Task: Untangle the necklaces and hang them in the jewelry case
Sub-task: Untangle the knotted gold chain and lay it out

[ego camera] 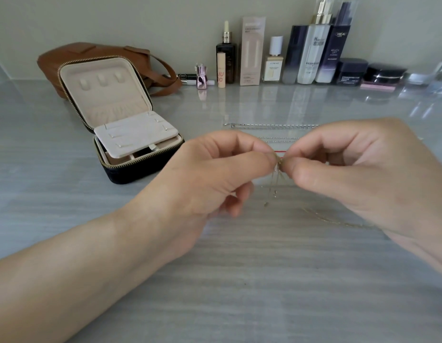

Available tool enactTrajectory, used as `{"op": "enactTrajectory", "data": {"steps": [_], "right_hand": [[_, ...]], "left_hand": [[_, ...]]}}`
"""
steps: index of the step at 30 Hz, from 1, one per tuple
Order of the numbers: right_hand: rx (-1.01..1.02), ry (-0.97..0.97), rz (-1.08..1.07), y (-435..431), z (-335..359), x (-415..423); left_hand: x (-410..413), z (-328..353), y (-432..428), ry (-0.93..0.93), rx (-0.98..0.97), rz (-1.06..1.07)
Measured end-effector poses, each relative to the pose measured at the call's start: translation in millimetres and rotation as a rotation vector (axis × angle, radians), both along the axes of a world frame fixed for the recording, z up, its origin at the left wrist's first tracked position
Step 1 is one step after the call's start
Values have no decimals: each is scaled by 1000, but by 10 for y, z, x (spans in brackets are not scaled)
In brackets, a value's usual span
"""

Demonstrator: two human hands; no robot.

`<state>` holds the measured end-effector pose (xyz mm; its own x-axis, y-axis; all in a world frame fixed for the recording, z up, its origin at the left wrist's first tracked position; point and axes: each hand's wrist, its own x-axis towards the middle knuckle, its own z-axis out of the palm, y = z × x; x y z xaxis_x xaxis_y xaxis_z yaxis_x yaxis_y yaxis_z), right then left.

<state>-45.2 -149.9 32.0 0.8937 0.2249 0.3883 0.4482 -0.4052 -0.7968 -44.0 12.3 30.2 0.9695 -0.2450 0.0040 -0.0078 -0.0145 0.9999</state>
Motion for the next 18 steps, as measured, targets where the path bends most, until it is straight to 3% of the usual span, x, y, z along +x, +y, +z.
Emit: {"op": "enactTrajectory", "data": {"steps": [7,10,13,18], "right_hand": [[-73,-75,-19,9,-5,-24],[-86,-94,-25,10,-10,-24],[-86,-98,-18,3,0,-29],[-171,-92,-25,-19,-5,-26]], "left_hand": [[-52,95,16,330,-322,-92],[-36,103,40,388,-336,-83],[-17,65,15,259,-168,-16],[-56,19,-22,-182,209,-19]]}}
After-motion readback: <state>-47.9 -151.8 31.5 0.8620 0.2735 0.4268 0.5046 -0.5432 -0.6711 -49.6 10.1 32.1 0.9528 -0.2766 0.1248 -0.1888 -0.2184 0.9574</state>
